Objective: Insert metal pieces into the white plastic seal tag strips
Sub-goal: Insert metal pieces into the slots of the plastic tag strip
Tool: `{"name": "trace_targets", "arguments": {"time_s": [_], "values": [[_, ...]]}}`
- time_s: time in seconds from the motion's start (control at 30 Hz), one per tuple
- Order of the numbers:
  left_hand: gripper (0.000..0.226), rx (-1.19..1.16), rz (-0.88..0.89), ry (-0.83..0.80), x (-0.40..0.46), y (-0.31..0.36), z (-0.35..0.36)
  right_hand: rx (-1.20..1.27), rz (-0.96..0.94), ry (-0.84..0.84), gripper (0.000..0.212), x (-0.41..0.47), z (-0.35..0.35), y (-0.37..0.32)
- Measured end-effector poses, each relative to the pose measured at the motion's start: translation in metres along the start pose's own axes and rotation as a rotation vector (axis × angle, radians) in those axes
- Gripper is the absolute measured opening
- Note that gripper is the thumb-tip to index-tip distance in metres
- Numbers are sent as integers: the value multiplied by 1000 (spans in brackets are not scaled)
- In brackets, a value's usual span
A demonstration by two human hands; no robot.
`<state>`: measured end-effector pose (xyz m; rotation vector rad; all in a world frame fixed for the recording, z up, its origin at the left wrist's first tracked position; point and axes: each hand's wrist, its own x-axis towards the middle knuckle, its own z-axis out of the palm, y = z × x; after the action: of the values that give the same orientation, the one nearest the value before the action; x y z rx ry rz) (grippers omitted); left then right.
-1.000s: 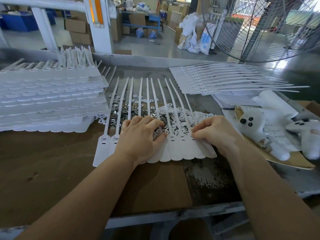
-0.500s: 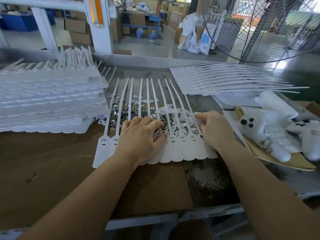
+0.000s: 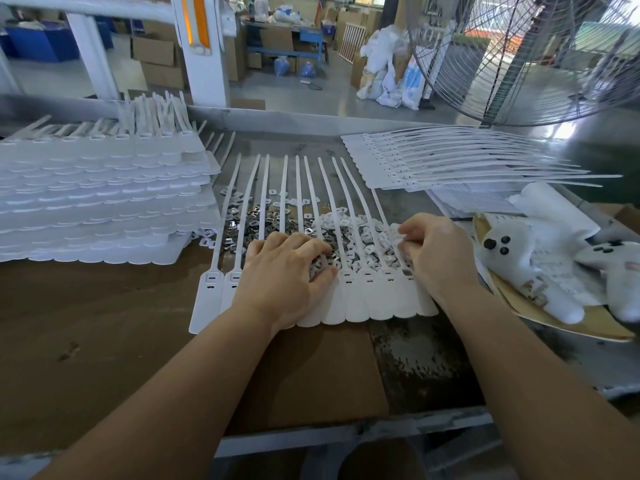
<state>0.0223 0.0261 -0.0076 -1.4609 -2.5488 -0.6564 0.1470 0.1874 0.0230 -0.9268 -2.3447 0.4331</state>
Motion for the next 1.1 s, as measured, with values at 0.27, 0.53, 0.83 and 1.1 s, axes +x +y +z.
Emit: {"name": "trace_targets", "arguments": {"time_s": [0.27,0.53,0.83,1.1], "values": [[44,-5,-3,-6,0,0,0,173,73,28,41,-2,-2,0],[44,1,-7,-19,0,0,-1,298,151,-87,21,-5,-7,-5],[41,1,-14,-26,0,1,-2,289,180,-169,8,-13,-16,-2],[41,1,-15,-27,1,3,-2,238,224,-255,5,-14,-27,1]]}}
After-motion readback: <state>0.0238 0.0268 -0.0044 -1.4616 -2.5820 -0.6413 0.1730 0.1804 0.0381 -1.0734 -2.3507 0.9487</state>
